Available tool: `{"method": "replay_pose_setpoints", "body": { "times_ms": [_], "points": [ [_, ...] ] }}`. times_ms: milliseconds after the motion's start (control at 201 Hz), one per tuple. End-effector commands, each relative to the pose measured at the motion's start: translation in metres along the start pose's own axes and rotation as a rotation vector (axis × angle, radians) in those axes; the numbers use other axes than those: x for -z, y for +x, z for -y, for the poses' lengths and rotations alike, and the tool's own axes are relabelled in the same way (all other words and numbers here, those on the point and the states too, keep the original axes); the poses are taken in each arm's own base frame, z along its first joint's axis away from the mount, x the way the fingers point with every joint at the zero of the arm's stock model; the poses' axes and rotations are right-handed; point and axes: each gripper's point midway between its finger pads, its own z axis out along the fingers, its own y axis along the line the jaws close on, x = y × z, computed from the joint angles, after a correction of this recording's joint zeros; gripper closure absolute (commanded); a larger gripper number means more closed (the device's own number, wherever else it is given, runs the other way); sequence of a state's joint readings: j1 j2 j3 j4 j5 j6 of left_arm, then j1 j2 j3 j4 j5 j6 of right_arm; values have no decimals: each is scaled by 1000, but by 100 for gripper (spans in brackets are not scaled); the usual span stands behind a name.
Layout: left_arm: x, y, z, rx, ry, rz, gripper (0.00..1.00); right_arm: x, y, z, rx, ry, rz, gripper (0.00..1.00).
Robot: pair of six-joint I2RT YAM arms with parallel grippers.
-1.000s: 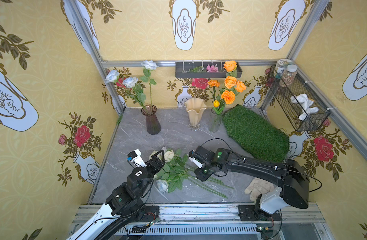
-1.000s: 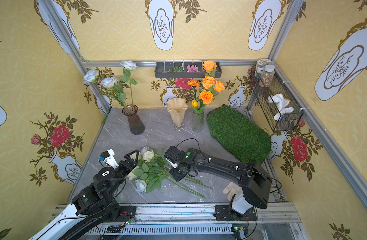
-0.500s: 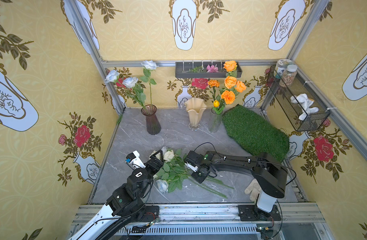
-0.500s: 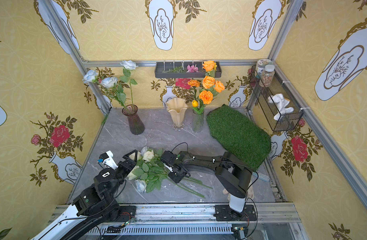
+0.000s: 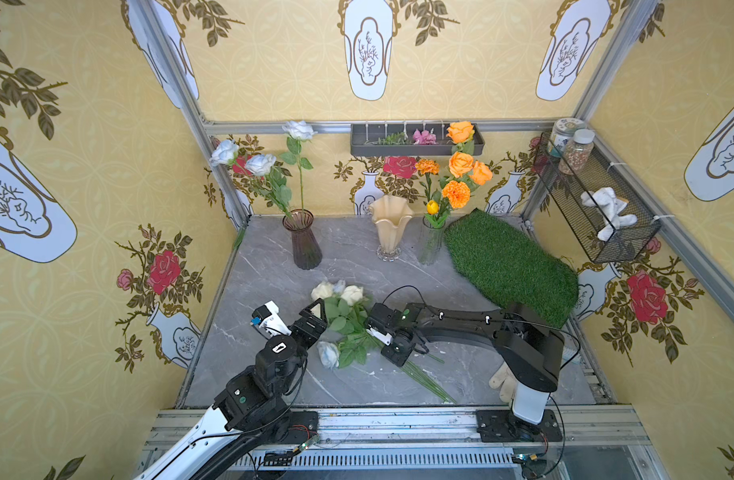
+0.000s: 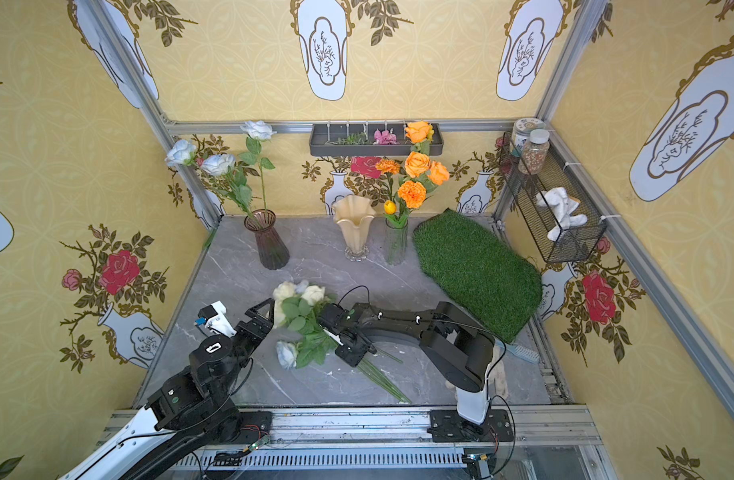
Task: Arrange the flowers in different vases according to their colors
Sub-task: Pick up the flower at the center of the board.
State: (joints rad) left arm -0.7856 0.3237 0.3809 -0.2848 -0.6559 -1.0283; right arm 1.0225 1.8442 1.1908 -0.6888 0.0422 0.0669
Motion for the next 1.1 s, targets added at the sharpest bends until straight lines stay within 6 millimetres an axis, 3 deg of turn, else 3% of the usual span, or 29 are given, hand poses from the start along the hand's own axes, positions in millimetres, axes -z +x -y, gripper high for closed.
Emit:
{"method": "replay_pose_setpoints", "body": {
  "times_ms": [0, 369, 558, 722, 882, 1091],
  "points": [
    [0, -5, 3, 10, 6, 21, 0, 11, -5, 6, 45, 50, 19, 97],
    [1, -3, 5, 11, 16, 9, 0, 71, -32, 18, 134, 163, 135, 100],
    [0, 5, 16, -6, 62, -39, 0, 105, -49, 10, 62, 99, 243, 100],
    [-2, 12, 26, -32, 91, -85, 0, 140, -69, 18, -75, 37, 375, 100],
    [0, 13, 26, -30, 110, -86, 0, 184, -93, 35, -184, -9, 551, 100],
    [2, 11, 24, -21, 121, -74, 0, 273, -143, 85, -314, 31, 963, 100]
  ]
}}
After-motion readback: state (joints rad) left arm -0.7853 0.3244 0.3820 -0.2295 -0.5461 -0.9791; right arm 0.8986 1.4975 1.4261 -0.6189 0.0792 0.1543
